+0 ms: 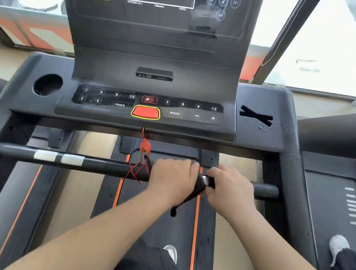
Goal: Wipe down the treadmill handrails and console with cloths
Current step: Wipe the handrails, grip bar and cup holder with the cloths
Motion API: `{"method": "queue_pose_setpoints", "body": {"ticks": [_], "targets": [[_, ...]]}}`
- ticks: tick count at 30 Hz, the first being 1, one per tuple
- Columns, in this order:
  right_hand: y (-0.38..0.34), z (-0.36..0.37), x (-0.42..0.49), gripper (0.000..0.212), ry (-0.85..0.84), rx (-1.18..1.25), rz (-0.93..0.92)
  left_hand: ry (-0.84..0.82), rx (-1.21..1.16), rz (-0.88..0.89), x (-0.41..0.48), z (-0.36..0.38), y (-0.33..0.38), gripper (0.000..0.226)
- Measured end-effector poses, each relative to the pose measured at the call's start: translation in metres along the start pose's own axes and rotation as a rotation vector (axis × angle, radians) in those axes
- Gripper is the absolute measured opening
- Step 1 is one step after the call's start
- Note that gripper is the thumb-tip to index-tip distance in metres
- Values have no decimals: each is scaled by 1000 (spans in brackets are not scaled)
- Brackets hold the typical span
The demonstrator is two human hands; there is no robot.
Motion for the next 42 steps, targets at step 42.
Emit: {"method": "queue_pose_setpoints", "body": {"ticks": [42], "targets": [[-3,0,-2,38,-9,6,49,115,66,-53,-16,15,-16,50]]}}
Point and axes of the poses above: each hand's wrist, its own x-axis towards the middle knuckle, its own z-axis out of the palm, y = z × x, the point moved 2 cm from there along x, towards the middle knuckle, and after that the axes turned 4 degrees about x, right-handed, at the moved point
